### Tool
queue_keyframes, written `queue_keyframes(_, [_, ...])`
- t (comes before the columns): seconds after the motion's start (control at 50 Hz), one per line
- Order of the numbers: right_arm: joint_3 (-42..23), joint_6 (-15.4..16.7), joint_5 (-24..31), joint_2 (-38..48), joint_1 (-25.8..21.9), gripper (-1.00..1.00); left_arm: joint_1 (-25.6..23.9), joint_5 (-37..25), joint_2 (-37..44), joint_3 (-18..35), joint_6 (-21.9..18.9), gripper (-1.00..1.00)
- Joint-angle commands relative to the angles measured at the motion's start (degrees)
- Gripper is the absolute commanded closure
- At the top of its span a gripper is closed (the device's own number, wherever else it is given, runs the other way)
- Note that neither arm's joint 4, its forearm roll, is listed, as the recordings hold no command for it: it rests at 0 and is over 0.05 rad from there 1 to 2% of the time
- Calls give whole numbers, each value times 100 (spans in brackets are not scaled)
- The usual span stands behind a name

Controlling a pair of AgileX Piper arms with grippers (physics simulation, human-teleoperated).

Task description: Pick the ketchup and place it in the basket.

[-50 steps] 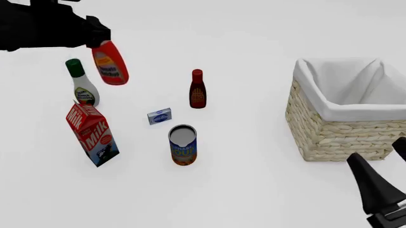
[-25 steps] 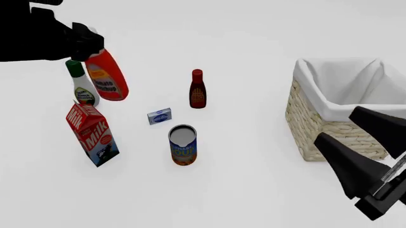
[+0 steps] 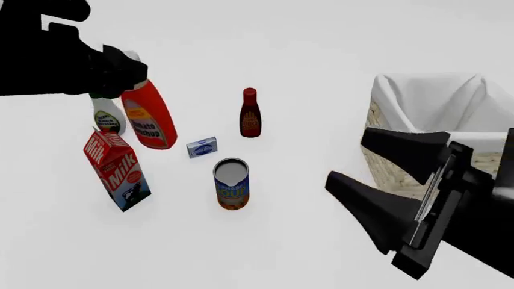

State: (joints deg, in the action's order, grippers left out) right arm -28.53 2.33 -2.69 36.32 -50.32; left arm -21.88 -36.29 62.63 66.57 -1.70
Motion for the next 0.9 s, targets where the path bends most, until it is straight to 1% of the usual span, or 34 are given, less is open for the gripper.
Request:
queue_keyframes(0.02, [-227, -62, -224, 596, -658, -100, -441, -239, -75, 73, 57, 100])
queue_keyframes(0.08, [-290, -81, -240, 691, -823, -100, -545, -291, -83, 114, 82, 100])
queue_keyframes(0.1, [-311, -130, -243, 723, -905, -100, -601, -314, -85, 122, 112, 100])
queue_keyframes(0.14, [-331, -117, -259, 743, -898, -100, -612, -324, -88, 136, 110, 100])
queue_keyframes(0.18, [-378, -171, -282, 791, -1015, -100, -692, -357, -92, 146, 132, 100])
queue_keyframes(0.26, [-453, -138, -314, 865, -1126, -100, -779, -391, -106, 165, 165, 100])
queue_keyframes(0.3, [-490, -186, -331, 880, -1248, -100, -834, -409, -113, 172, 188, 100])
queue_keyframes(0.36, [-531, -153, -349, 937, -1292, -100, -874, -418, -123, 160, 192, 100])
queue_keyframes(0.38, [-526, -194, -383, 946, -1333, -100, -914, -430, -130, 155, 198, 100])
queue_keyframes(0.5, [-585, -140, -443, 1053, -1470, -100, -1035, -478, -169, 140, 229, 100])
queue_keyframes(0.72, [-740, -12, -407, 1203, -1536, -100, -1147, -543, -246, 96, 256, 100])
queue_keyframes(0.76, [-832, 55, -360, 1248, -1500, -100, -1154, -573, -275, 94, 256, 100])
queue_keyframes(0.9, [-983, 142, -279, 1330, -1431, -100, -1151, -634, -325, 105, 245, 100])
